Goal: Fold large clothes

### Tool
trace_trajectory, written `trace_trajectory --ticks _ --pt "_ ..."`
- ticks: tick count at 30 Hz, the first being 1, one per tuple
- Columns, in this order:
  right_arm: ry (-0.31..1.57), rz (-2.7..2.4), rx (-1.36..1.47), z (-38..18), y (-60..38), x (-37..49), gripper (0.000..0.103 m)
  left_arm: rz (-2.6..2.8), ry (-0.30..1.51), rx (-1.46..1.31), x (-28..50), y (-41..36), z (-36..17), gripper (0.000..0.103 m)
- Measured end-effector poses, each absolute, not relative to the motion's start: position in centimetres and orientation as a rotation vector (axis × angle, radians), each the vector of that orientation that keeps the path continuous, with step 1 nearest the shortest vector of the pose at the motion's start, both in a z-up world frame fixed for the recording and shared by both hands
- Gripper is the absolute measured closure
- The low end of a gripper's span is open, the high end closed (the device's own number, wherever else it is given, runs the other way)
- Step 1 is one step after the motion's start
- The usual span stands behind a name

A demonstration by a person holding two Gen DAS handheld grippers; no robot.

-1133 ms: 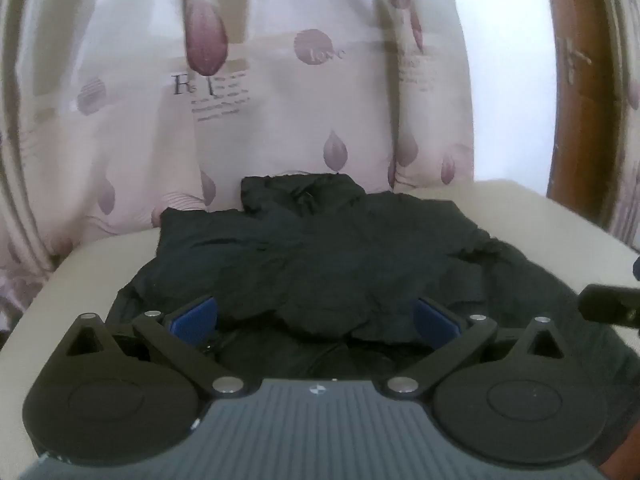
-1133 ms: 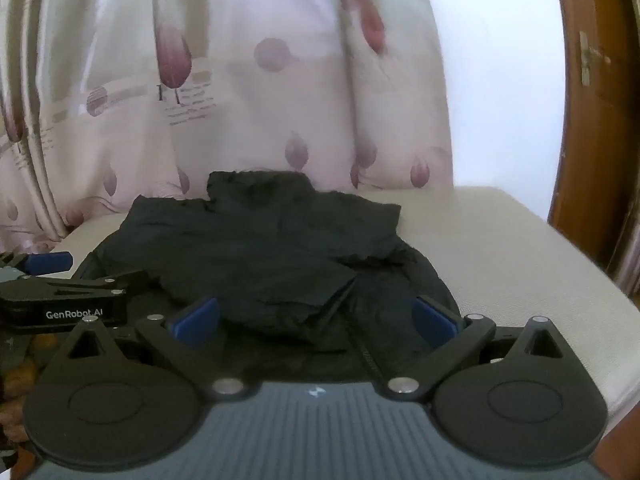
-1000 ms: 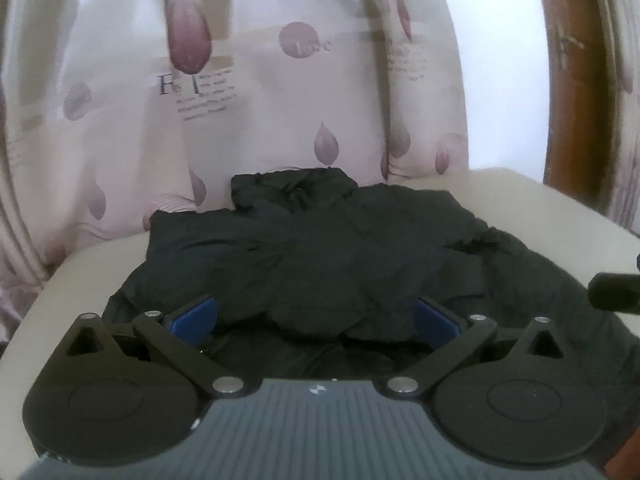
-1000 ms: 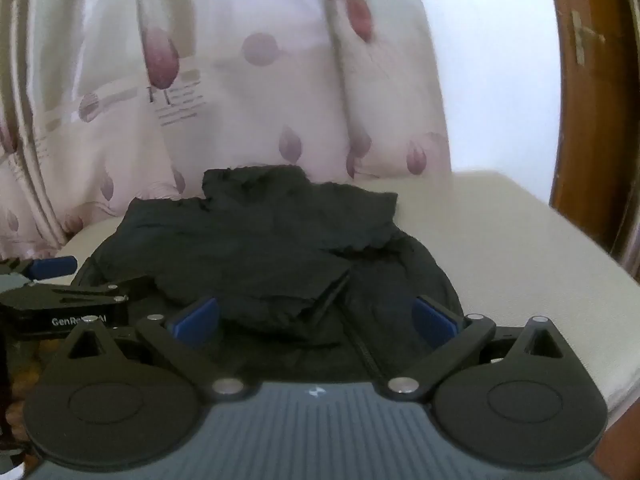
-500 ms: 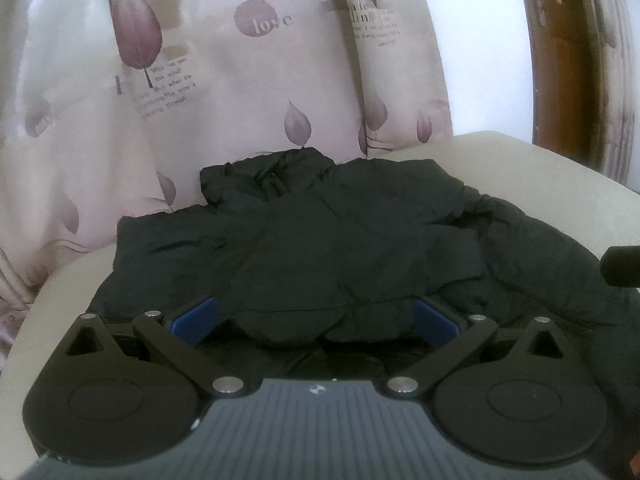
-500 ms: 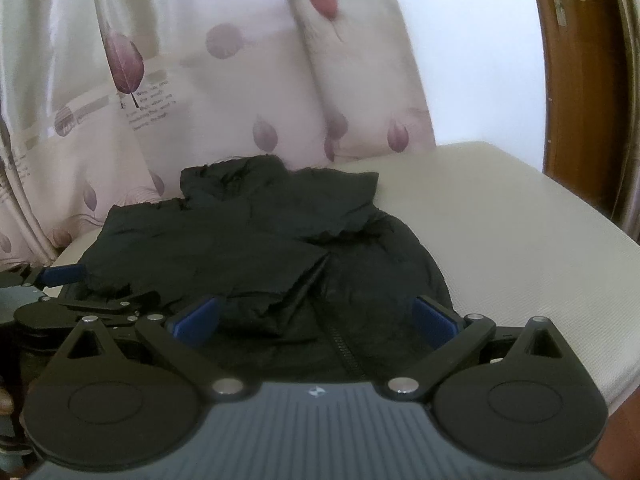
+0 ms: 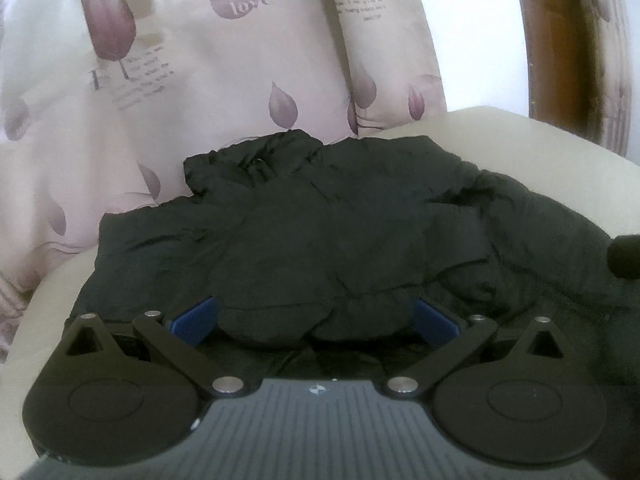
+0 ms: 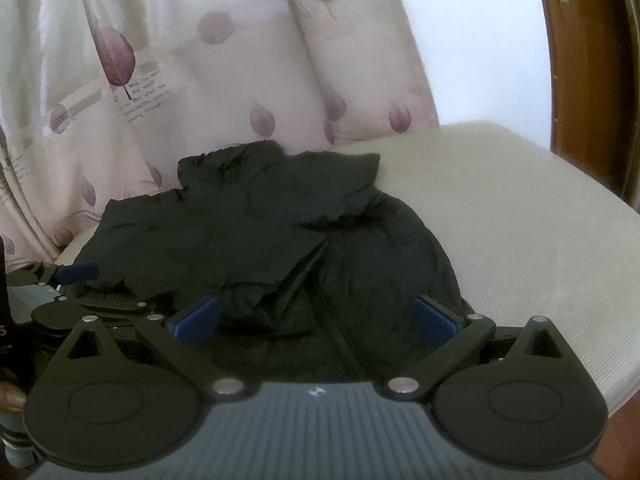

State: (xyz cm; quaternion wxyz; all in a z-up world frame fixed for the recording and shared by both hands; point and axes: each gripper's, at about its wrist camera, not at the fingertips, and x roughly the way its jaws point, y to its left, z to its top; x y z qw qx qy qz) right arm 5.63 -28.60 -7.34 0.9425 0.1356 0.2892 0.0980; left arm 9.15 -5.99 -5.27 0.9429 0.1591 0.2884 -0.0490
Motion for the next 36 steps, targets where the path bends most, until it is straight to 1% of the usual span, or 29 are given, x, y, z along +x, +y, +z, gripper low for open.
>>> trace_trajectory --ticks 22,29,36 --pt "0.664 0.207 0.359 -9.2 -29.4 7.3 0.000 -0.124 0.625 0.429 10.6 -6.6 -7.8 0.000" --pt "0.677 0.201 0.371 -9.6 -29.7 7.6 0.000 -0.142 0.592 0.524 10.8 -7.3 -8.7 0.000" --pt "0.694 0.193 0.386 -10.1 -30.2 8.1 0.000 -0.236 0.493 0.708 10.4 -8.8 -10.2 0.000"
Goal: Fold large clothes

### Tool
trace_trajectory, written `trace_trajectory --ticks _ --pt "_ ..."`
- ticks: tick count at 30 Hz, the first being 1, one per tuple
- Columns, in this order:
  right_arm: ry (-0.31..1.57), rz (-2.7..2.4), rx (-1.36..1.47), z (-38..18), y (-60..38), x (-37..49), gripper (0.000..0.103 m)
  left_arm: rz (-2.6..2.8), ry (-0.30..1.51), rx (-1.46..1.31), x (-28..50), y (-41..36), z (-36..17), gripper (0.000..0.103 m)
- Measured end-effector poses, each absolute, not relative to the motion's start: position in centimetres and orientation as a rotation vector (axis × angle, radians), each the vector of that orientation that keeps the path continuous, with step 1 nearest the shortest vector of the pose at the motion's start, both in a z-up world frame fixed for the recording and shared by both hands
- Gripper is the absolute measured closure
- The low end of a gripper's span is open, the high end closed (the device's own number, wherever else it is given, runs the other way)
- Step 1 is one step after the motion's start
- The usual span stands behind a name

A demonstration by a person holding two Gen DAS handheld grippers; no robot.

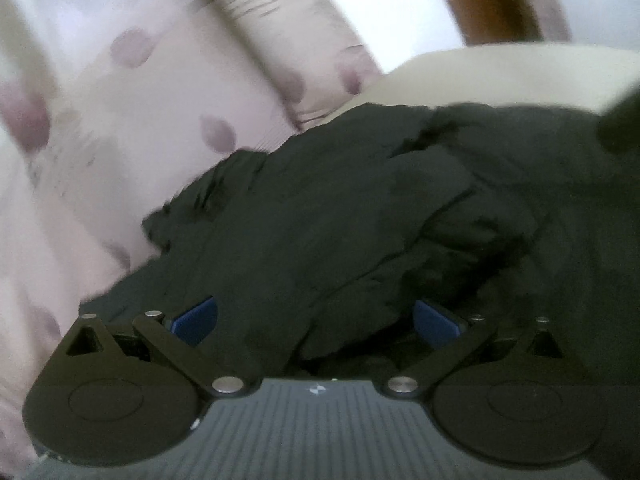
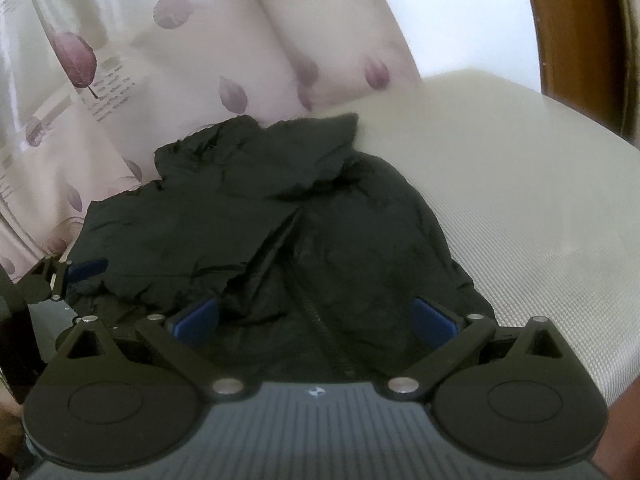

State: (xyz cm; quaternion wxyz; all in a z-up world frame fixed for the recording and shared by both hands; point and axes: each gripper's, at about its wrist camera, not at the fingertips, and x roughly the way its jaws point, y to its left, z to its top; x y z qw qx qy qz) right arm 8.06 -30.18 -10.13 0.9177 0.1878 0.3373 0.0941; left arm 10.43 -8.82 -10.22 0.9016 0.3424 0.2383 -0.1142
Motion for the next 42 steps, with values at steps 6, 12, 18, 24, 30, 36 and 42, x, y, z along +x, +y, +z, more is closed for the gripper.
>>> trace_trajectory --ticks 6,12,18,24,30,36,42 --pt "0.711 0.181 0.404 -10.5 -30.6 8.3 0.000 -0.285 0.449 0.795 10.8 -10.0 -11.4 0.035" --pt "0.727 0.172 0.416 -10.7 -30.9 8.2 0.000 -0.333 0.402 0.884 10.0 -11.1 -12.2 0.015" --pt "0.735 0.158 0.420 -10.9 -30.8 8.1 0.000 -0.394 0.386 0.889 10.5 -11.1 -12.0 0.004" --pt "0.751 0.161 0.425 -11.0 -30.8 8.1 0.000 -0.506 0.476 0.857 12.7 -11.5 -12.1 0.066" --pt "0.751 0.134 0.426 -10.8 -31.2 7.6 0.000 -0.425 0.496 0.509 14.6 -7.6 -8.4 0.090" --pt "0.725 0.134 0.357 -9.2 -30.9 7.9 0.000 -0.090 0.401 0.103 12.9 4.4 0.7 0.090" --pt "0.695 0.187 0.261 -7.6 -29.0 9.3 0.000 0.348 0.370 -0.028 9.1 18.7 4.8 0.090"
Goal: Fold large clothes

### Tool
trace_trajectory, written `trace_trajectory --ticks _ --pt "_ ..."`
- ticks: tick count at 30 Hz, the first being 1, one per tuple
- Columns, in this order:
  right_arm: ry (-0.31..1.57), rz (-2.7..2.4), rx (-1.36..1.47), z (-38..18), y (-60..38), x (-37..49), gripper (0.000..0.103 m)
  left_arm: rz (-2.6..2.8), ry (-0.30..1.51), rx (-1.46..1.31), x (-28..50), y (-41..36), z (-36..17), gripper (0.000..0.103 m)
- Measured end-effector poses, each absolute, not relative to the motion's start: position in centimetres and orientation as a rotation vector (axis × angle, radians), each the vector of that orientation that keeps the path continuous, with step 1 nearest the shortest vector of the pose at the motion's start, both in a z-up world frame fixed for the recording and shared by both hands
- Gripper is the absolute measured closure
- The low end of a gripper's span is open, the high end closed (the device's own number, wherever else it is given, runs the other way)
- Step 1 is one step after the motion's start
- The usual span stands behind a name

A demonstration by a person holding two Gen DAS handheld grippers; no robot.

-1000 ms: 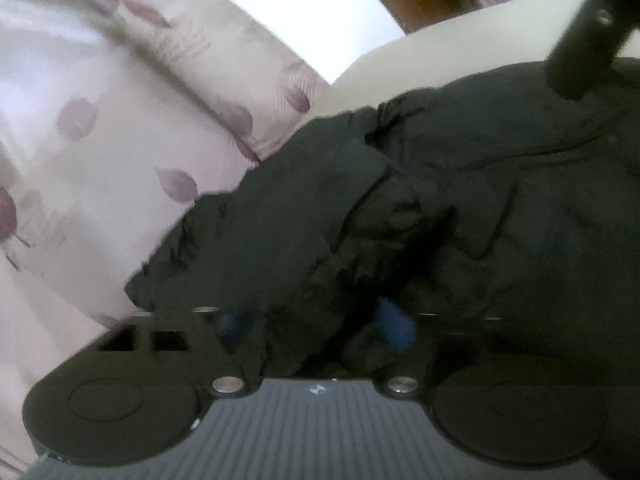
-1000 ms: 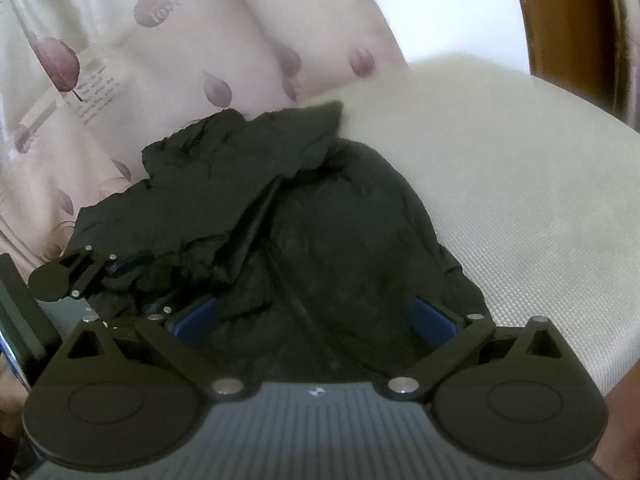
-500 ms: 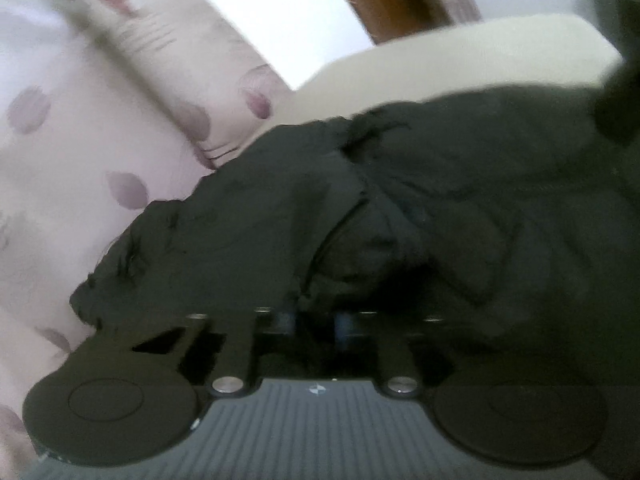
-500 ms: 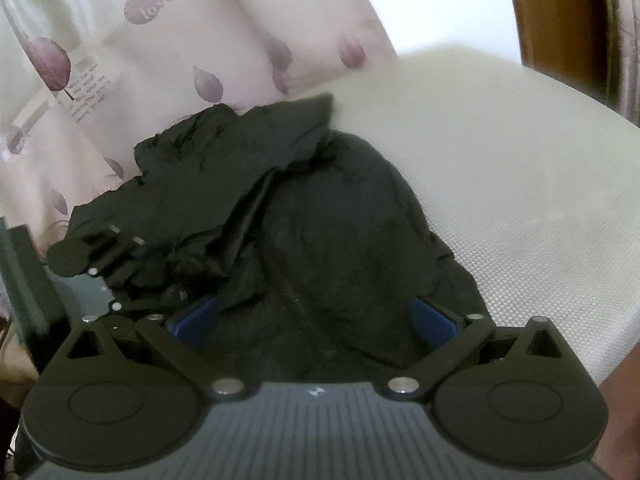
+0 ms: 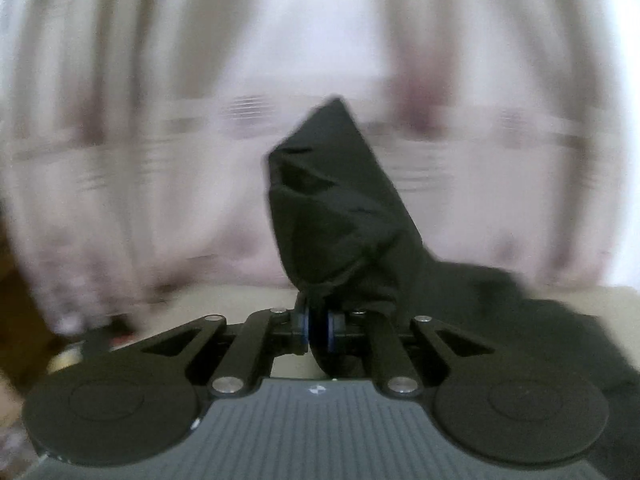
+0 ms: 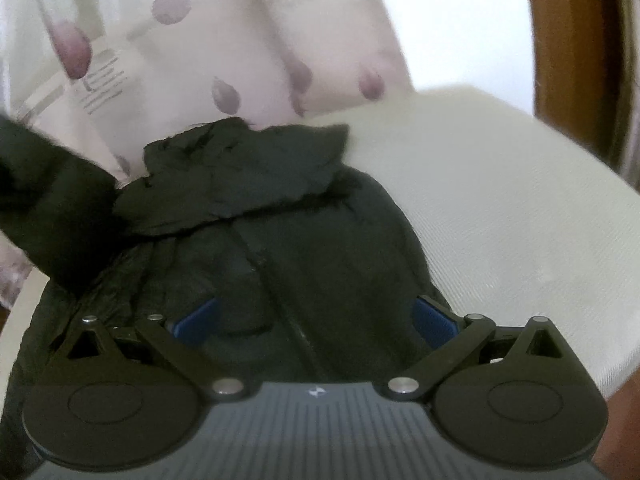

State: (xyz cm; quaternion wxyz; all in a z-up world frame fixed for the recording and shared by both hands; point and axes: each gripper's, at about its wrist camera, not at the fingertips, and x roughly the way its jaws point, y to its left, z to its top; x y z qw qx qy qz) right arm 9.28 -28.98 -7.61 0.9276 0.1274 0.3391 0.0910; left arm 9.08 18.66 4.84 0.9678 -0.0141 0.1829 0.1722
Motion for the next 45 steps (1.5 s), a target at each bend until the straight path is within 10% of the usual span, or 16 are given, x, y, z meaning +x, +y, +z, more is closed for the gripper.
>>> trace_trajectory --ticks 10,15,21,33,36,38,45 --pt "0.659 0.368 0.034 -5.7 -20.3 14.0 0.000 0.749 0.550 -0.173 4.0 32.5 -2.2 0.089" --pt "0.616 0.487 -0.100 -5.2 -13.9 16.6 0.000 0.886 0.537 -0.133 2.3 34.4 -3.9 0.040" --pt "0.470 0.567 -0.431 -6.8 -4.7 18.6 0.000 0.916 0.466 -0.104 0.6 33.2 -3.3 0.005" --pt "0.377 0.492 -0.662 -10.6 6.4 24.2 0.002 0.551 0.468 -0.236 1.7 23.6 -5.3 0.002" --pt "0.447 0.453 -0.654 -11.5 6.7 26.6 0.038 0.517 0.483 -0.228 2.1 22.1 -6.0 0.002" --pt "0.477 0.414 -0.647 -11.7 6.0 27.8 0.086 0.508 0.492 -0.211 2.2 21.5 -6.2 0.002" --pt "0.368 0.235 -0.295 -3.8 -9.0 27.4 0.094 0.525 0.500 -0.144 1.6 21.1 -6.0 0.000"
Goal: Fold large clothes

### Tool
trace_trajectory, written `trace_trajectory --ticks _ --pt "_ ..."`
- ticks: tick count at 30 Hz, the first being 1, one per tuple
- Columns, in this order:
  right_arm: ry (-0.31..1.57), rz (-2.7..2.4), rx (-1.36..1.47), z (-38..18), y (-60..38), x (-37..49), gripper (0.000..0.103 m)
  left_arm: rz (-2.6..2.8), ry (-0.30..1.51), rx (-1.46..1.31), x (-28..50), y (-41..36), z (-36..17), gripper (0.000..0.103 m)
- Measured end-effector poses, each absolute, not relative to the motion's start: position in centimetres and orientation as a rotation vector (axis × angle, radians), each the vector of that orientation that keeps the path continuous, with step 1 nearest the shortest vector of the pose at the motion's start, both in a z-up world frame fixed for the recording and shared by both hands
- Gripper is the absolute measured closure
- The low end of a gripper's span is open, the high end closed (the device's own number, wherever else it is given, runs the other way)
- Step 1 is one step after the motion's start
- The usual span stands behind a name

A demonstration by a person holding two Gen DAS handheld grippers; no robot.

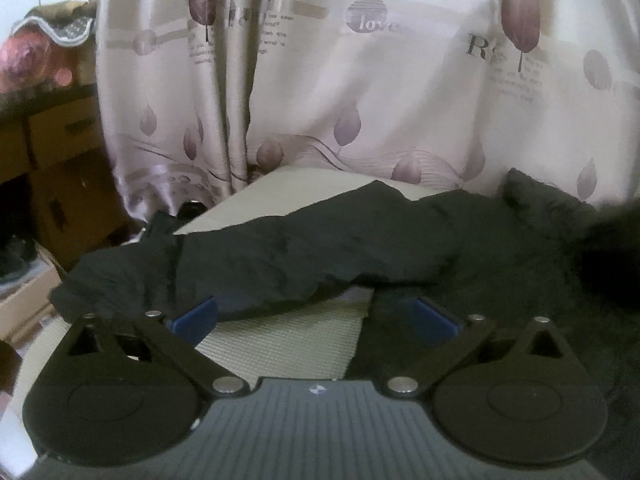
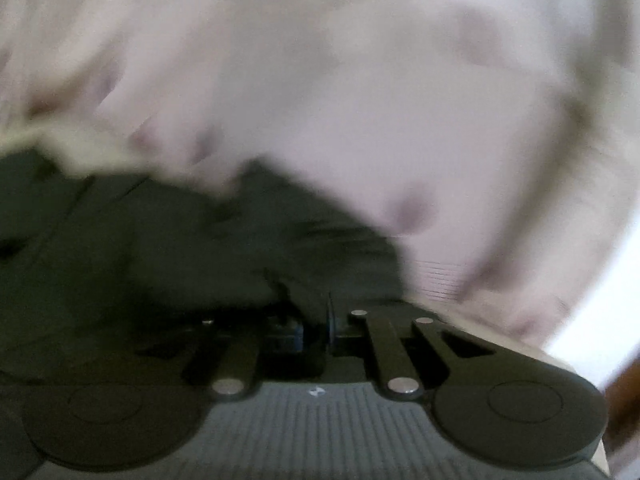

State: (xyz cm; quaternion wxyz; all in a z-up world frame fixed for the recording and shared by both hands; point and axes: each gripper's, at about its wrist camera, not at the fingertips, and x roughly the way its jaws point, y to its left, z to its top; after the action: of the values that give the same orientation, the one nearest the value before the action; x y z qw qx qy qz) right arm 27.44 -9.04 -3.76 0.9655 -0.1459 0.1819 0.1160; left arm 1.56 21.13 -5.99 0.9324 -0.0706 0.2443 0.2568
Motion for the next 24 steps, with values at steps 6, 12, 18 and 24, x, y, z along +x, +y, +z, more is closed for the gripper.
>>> trace_trajectory --ticks 6,12,18,24 --pt "0.275 -0.063 -0.048 1.5 -29.1 21.2 0.095 0.531 0.507 -0.137 0.8 20.8 -5.4 0.000" --pt "0.372 -0.282 0.080 -0.8 -43.8 18.4 0.095 0.506 0.524 -0.109 0.8 19.4 -5.1 0.000" --pt "0.547 -0.384 0.204 -8.0 -51.9 18.7 0.089 0.493 0.531 -0.068 -0.2 18.0 -4.6 0.000" --pt "0.560 -0.345 0.296 -12.1 -51.9 13.0 0.073 0.459 0.511 -0.034 -2.3 18.2 -4.1 0.000"
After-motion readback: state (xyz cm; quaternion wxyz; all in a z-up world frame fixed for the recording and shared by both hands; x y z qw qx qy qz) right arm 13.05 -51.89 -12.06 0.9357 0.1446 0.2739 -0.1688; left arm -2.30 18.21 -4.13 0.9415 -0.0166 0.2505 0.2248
